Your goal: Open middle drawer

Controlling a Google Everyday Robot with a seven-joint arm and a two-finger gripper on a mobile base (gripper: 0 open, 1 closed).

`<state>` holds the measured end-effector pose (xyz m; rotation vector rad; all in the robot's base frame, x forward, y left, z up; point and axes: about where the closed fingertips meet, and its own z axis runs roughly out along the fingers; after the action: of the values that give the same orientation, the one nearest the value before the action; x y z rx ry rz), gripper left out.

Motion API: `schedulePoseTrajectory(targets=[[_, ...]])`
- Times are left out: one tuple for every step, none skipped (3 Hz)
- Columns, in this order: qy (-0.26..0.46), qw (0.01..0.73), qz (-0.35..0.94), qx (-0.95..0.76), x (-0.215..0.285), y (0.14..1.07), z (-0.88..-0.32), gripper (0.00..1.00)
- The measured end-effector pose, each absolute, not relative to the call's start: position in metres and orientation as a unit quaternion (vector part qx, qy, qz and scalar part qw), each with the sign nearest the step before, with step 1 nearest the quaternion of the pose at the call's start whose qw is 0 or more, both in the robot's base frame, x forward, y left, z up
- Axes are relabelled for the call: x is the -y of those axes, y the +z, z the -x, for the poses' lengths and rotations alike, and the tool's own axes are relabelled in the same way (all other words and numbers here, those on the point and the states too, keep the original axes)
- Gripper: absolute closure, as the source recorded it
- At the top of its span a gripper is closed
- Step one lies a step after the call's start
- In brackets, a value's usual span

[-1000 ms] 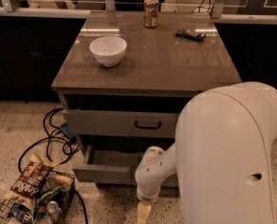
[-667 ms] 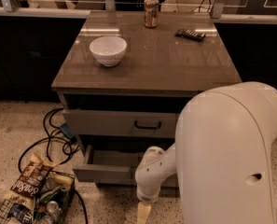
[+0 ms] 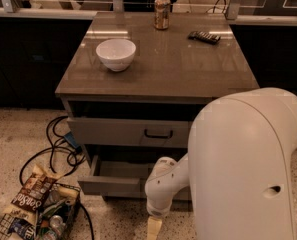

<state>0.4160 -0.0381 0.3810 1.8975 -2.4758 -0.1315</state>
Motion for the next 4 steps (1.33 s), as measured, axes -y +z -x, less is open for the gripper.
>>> schedulePoseTrajectory(targets=[[-0.042,0.010,-0.608,0.793,0.0382,0.3810,-0.4159,0.00],[-0.042,0.010,-0.608,0.793,0.0382,0.3809,-0.4159,0.13],[-0.042,0.010,-0.608,0.793,0.0382,0.3809,-0.4159,0.32],[-0.042,0.010,-0.608,0.793,0.0382,0.3819,-0.4158,0.56]])
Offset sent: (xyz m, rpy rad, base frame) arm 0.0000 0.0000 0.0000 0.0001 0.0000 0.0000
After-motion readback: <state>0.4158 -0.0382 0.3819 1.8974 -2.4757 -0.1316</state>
